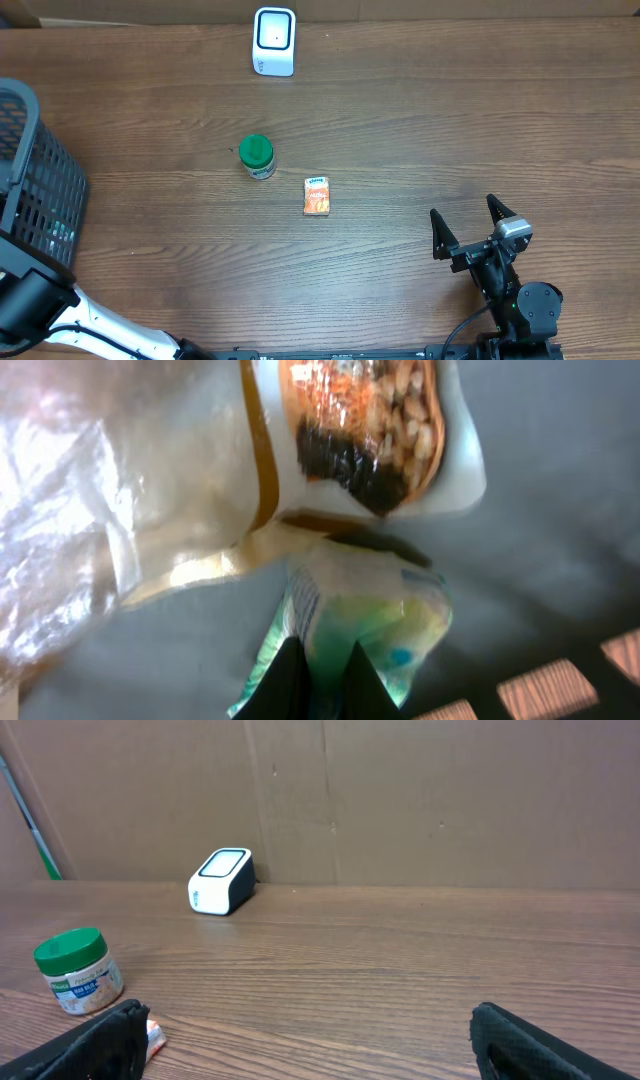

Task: Scan the item barcode
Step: 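Reach the left gripper into the basket and grasp the light-blue packet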

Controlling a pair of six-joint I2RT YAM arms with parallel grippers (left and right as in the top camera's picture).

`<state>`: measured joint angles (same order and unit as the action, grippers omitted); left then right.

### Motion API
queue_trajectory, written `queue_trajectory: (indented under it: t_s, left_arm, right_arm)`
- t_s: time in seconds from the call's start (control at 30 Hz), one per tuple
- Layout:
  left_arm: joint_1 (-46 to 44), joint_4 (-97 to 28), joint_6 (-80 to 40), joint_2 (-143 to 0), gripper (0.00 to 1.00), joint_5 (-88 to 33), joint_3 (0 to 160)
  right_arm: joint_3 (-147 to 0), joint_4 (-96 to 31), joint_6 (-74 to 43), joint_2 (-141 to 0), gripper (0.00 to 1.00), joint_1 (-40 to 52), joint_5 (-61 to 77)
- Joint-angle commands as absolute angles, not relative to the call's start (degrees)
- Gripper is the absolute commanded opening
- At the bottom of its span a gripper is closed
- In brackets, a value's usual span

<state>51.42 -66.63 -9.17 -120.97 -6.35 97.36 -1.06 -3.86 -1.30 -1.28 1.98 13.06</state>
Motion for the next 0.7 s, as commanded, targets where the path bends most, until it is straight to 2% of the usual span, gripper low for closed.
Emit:
queue_trajectory:
  t_s: [0.0,0.33,0.53,0.67]
  left_arm:
    - [51.29,-69.60,-9.30,-117.95,0.04,-14.44,104.97]
    - [49.45,-68.49,-16.38,-95.79,0.04,-18.28,111.77]
    - [47.79,-68.12,-17.08,-89.23,0.04,-19.66,111.77]
    - [46.54,-68.64,-17.12,-87.07,0.04,-25.54,111.77]
  right_arm:
    - [-0.45,-3.49,-1.34,-0.91,1.00,2.35,12.67]
    - [-0.45,-3.49,-1.34,-0.91,1.00,2.35,12.64]
    - [-0.45,-3.49,-1.34,-0.91,1.00,2.35,12.67]
    - [-0.45,-3.49,-1.34,-0.93,1.00,2.35,12.67]
